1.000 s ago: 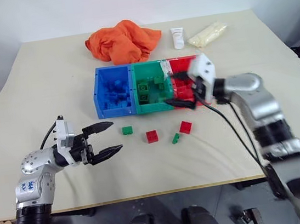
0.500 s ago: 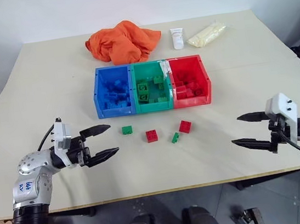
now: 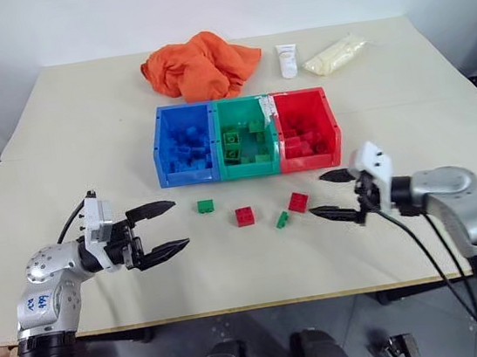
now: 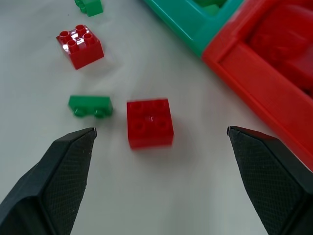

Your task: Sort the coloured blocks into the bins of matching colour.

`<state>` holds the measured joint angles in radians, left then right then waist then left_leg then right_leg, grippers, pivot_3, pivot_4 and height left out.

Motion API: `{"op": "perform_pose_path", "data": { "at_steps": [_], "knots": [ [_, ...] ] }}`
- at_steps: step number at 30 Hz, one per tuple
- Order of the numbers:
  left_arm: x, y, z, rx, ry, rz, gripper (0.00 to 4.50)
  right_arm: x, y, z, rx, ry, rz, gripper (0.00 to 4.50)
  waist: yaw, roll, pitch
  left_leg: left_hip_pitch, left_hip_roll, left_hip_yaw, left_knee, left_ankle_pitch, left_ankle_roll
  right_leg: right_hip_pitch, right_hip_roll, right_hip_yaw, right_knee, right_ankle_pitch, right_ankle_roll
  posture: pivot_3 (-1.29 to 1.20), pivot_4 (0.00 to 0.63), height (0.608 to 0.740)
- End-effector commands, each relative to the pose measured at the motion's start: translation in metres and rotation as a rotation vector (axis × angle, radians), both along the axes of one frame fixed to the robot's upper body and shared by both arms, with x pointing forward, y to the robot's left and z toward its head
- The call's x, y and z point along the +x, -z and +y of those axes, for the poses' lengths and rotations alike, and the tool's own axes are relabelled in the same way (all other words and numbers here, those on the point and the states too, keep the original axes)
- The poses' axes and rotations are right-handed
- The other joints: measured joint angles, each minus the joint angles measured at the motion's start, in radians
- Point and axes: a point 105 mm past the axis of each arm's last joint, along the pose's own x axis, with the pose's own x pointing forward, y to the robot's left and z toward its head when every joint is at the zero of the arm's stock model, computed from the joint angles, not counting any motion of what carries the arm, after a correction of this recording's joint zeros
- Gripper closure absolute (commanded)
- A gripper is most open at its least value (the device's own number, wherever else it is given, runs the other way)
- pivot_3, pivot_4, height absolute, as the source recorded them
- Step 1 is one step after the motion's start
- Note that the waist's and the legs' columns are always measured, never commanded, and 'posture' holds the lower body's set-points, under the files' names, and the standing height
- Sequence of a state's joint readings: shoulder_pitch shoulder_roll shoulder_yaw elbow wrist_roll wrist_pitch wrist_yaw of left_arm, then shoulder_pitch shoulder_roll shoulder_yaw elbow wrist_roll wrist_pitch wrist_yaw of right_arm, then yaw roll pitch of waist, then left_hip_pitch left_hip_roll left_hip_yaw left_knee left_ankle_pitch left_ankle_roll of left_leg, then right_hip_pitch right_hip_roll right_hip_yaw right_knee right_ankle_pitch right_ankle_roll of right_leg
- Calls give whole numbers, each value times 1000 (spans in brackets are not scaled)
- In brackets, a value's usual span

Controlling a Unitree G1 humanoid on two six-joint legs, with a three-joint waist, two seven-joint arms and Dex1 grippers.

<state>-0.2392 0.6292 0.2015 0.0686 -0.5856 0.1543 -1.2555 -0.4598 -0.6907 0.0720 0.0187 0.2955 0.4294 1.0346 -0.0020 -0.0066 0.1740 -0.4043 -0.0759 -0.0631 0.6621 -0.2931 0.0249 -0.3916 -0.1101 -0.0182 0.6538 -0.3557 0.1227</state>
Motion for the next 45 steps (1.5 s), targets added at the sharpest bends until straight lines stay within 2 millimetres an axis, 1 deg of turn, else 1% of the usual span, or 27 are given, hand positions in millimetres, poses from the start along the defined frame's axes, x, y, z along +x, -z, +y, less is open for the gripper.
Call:
{"op": "perform_pose_path", "data": {
  "at_steps": [1, 6, 7, 9, 13, 14, 16, 17, 19, 22, 24, 27, 28, 30, 32, 33, 39, 43, 44, 45],
  "knots": [
    [-7, -10, -1, -23, -14, -43, 0, 6, 4, 12, -15, -45, -25, 19, -1, 0, 0, 0, 0, 0, 0, 0, 0, 0, 0, 0, 0, 0, 0, 0, 150, 740],
    [-13, -9, 2, -24, -43, -39, 0, 15, 15, 24, -20, -69, -13, 19, -2, 0, 0, 0, 0, 0, 0, 0, 0, 0, 0, 0, 0, 0, 0, 0, 150, 740],
    [-14, -9, 3, -24, -47, -39, 0, 16, 16, 26, -18, -70, -9, 192, -2, 0, 0, 0, 0, 0, 0, 0, 0, 0, 0, 0, 0, 0, 0, 0, 150, 740],
    [-16, -8, 3, -22, -51, -38, 0, 17, 17, 25, -16, -67, -6, 655, -1, 0, 0, 0, 0, 0, 0, 0, 0, 0, 0, 0, 0, 0, 0, 0, 150, 740],
    [-17, -8, 5, -21, -58, -37, 0, 17, 13, 25, -8, -66, -25, 2011, -1, 0, 0, 0, 0, 0, 0, 0, 0, 0, 0, 0, 0, 0, 0, 0, 150, 740],
    [-17, -8, 5, -21, -59, -36, 0, 17, 12, 25, -6, -67, -29, 2290, -1, 0, 0, 0, 0, 0, 0, 0, 0, 0, 0, 0, 0, 0, 0, 0, 150, 740],
    [-16, -8, 6, -20, -60, -35, 0, 16, 10, 24, -7, -69, -34, 3017, -2, 0, 0, 0, 0, 0, 0, 0, 0, 0, 0, 0, 0, 0, 0, 0, 150, 740],
    [-16, -8, 6, -20, -59, -36, 0, 16, 7, 24, -7, -70, -45, 3025, -2, 0, 0, 0, 0, 0, 0, 0, 0, 0, 0, 0, 0, 0, 0, 0, 150, 740],
    [-14, -8, 6, -19, -56, -37, 0, 15, -2, 23, -2, -68, -72, 3023, -2, 0, 0, 0, 0, 0, 0, 0, 0, 0, 0, 0, 0, 0, 0, 0, 150, 740],
    [-10, -10, 4, -17, -42, -40, 0, 28, -58, 21, 88, -16, -218, 3023, -2, 1, 1, 0, 0, 0, 0, 0, 0, 0, 0, 0, 0, 0, 0, 0, 150, 740],
    [-8, -10, 3, -15, -33, -40, 0, 37, -76, 19, 116, 17, -267, 3023, -4, 2, 1, 0, 0, 0, 0, 0, 0, 0, 0, 0, 0, 0, 0, 0, 150, 740],
    [-5, -12, 1, -19, -17, -46, 0, 59, -98, 11, 137, 100, -316, 3023, -5, 2, 1, 0, 1, 0, 0, 0, -1, -1, 1, -1, 1, 0, 0, 0, 150, 740],
    [-4, -12, 1, -17, -10, -47, 0, 69, -103, 9, 133, 133, -328, 3023, -5, 2, 1, 0, 1, 0, 0, 0, -1, -1, 1, -1, 1, 0, 0, 0, 150, 740],
    [-2, -12, 0, -14, -1, -51, 0, 85, -107, 4, 120, 195, -340, 3023, -8, 1, 1, 0, 0, 0, 0, 0, -1, -1, 1, -1, 2, 0, 0, 0, 150, 740],
    [0, -13, 0, -14, 4, -57, 0, 98, -110, 0, 118, 243, -362, 2302, -10, 1, 1, 0, 0, 0, -1, 0, -1, -1, 1, -1, 2, 0, 0, 0, 150, 740],
    [1, -14, 0, -14, 5, -59, 0, 102, -111, 0, 111, 252, -380, 2061, -11, 1, 1, 0, 0, 0, -1, 0, -1, -1, 1, -1, 2, 0, 0, 0, 150, 740],
    [2, -14, 0, -10, 11, -63, 0, 107, -115, 4, 106, 226, -411, 30, -28, 2, 1, 0, 0, 0, -1, 0, -1, -1, 0, -2, 4, 0, 0, 0, 150, 740],
    [2, -14, 0, -9, 13, -64, 0, 100, -120, 4, 104, 185, -441, 30, -34, 2, 1, 0, 1, 0, -2, 0, -1, -2, 1, -3, 5, 0, 0, 0, 150, 740],
    [2, -14, 1, -8, 14, -64, 0, 93, -119, 5, 106, 150, -434, 30, -33, 2, 1, 0, 1, 0, -2, 0, -1, -2, 1, -3, 5, 0, 0, 0, 150, 740],
    [1, -14, 1, -5, 17, -61, 0, 80, -113, 7, 100, 81, -417, 30, -32, 2, 1, 0, 1, 0, -2, 0, -1, -2, 1, -3, 5, 0, 0, 0, 150, 740]
  ]
}}
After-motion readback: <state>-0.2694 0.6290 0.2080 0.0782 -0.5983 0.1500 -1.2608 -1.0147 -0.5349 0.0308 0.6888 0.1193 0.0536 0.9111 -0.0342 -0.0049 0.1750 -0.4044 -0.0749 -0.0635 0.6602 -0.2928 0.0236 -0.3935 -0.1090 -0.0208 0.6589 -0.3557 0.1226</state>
